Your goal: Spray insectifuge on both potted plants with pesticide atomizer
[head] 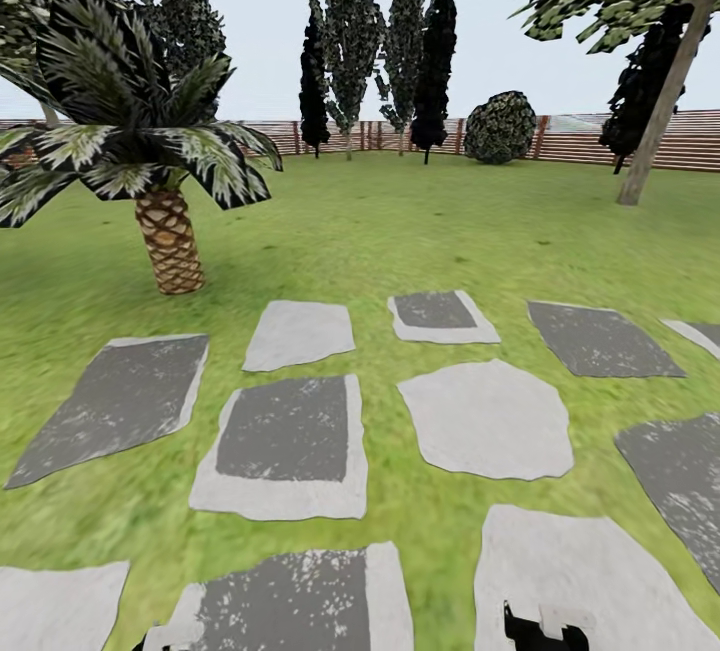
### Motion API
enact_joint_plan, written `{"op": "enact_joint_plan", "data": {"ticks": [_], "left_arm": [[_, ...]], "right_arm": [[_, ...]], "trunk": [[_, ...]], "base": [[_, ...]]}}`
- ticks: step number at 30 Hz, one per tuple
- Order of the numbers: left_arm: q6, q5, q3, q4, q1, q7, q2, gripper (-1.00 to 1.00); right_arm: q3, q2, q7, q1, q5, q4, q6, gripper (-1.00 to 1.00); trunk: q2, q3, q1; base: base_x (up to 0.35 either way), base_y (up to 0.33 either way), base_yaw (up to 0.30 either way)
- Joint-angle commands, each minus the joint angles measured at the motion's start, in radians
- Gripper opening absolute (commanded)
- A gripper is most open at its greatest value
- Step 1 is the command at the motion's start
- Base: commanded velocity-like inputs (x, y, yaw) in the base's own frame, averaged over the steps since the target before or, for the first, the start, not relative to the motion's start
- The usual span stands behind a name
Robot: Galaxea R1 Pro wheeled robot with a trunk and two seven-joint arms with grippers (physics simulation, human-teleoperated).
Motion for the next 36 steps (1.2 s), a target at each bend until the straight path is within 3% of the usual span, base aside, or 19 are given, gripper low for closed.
{"op": "enact_joint_plan", "data": {"ticks": [1,18,24,36], "left_arm": [[-0.003,-0.011,0.005,0.001,-0.001,0.004,0.000,-1.00],[-0.004,-0.011,0.005,-0.007,-0.001,0.004,0.001,-1.00],[-0.043,-0.012,0.005,-0.008,-0.001,0.004,0.002,-1.00],[-0.046,-0.012,0.004,-0.009,-0.001,0.004,0.001,-1.00]], "right_arm": [[0.009,0.000,-0.004,0.002,-0.005,0.000,-0.002,1.00],[0.009,0.000,-0.004,0.007,-0.005,0.000,-0.002,1.00],[0.009,0.000,-0.004,0.007,-0.005,0.000,-0.002,1.00],[0.009,0.000,-0.004,0.010,-0.005,0.000,-0.002,1.00]], "trunk": [[0.000,-0.001,0.000],[0.000,-0.001,0.000],[0.000,-0.001,0.000],[0.000,-0.001,0.000]], "base": [[0.340,0.000,0.000],[0.340,0.000,0.000],[0.340,0.000,0.000],[0.340,0.000,0.000]]}}
